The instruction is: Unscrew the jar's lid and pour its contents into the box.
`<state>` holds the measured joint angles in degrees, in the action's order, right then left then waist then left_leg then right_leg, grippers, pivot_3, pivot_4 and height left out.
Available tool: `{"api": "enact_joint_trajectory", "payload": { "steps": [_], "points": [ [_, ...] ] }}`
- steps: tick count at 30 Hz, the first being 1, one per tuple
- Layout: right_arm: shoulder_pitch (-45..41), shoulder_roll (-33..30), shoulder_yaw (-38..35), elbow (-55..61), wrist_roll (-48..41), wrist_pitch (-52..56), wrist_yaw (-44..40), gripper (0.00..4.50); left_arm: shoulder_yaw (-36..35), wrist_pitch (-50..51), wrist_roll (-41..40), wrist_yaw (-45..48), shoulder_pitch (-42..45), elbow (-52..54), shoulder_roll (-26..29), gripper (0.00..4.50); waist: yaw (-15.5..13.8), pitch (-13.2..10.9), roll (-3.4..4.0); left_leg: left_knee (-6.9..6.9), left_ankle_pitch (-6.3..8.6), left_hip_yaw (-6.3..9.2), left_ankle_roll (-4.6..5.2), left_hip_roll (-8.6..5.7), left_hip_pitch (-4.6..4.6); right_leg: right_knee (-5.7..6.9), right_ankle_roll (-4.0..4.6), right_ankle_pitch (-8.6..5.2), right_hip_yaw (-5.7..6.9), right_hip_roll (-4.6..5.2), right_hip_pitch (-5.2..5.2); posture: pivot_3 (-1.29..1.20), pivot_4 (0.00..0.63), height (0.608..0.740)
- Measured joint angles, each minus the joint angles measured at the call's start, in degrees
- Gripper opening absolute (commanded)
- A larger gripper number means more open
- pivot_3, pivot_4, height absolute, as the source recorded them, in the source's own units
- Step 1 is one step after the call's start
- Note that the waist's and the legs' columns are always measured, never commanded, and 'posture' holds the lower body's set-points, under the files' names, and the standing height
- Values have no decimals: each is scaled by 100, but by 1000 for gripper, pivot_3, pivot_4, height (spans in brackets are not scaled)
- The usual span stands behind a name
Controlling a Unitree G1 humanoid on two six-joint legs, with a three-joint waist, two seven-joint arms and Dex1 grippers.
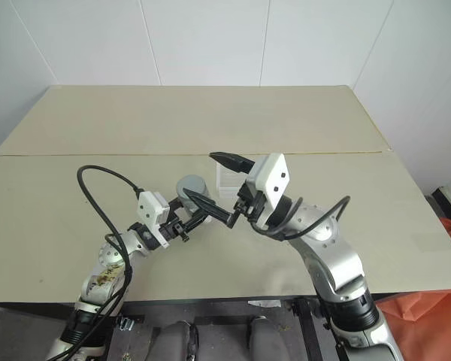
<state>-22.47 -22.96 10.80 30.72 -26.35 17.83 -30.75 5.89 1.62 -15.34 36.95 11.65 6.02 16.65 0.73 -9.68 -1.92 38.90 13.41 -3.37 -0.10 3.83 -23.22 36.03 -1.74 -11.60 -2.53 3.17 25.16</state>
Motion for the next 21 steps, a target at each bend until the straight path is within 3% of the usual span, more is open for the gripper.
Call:
{"api": "enact_joint_trajectory", "payload": {
  "steps": [9,21],
  "points": [
    [20,78,691,132,821,533,286,4500,11,-25,59,57,122,-125,-58,2098,12,0,-1,-4,0,2,0,1,-2,-7,9,5,1,-2,0,0,150,740],
    [-138,706,893,-427,1581,532,506,4500,35,-10,66,70,-11,81,-60,2098,10,0,-1,-4,0,2,0,1,-4,-8,8,4,2,-2,0,0,150,740]
  ]
}}
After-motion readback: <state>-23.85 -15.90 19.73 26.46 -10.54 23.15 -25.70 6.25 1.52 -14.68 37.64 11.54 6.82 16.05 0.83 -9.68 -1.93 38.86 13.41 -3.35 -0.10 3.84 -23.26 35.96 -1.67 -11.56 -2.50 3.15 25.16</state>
